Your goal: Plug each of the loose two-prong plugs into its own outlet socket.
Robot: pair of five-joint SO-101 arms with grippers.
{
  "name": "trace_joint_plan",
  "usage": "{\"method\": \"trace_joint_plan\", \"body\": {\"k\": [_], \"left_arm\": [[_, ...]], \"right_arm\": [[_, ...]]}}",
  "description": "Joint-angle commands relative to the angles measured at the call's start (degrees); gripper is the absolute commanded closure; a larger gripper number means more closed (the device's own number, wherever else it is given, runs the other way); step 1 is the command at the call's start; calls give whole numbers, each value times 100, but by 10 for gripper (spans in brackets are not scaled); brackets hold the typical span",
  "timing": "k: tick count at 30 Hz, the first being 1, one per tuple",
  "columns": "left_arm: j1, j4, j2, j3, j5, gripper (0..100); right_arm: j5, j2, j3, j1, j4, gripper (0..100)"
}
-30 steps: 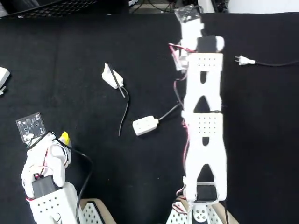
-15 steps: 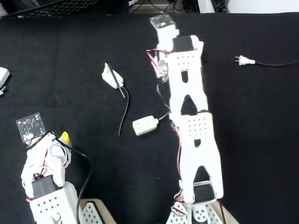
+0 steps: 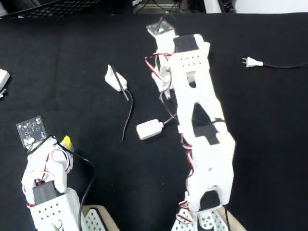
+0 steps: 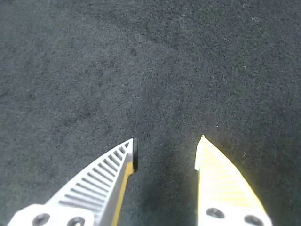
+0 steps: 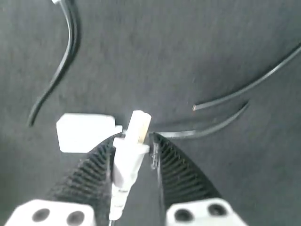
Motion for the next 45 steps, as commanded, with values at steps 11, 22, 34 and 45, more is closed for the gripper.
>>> {"method": "trace_joint_plan", "body": {"k": [11, 22, 34, 45], "left_arm": [[31, 44, 18, 84, -26, 776], [57, 44, 18, 84, -26, 776], [57, 44, 18, 84, -26, 776], [66, 44, 18, 84, -26, 776]], "right_arm": [[905, -2299, 2695, -26, -202, 987], [2523, -4330, 6132, -26, -1864, 987], [3314, -4716, 8066, 378, -3833, 987], [3745, -4752, 8681, 554, -4580, 958]]}}
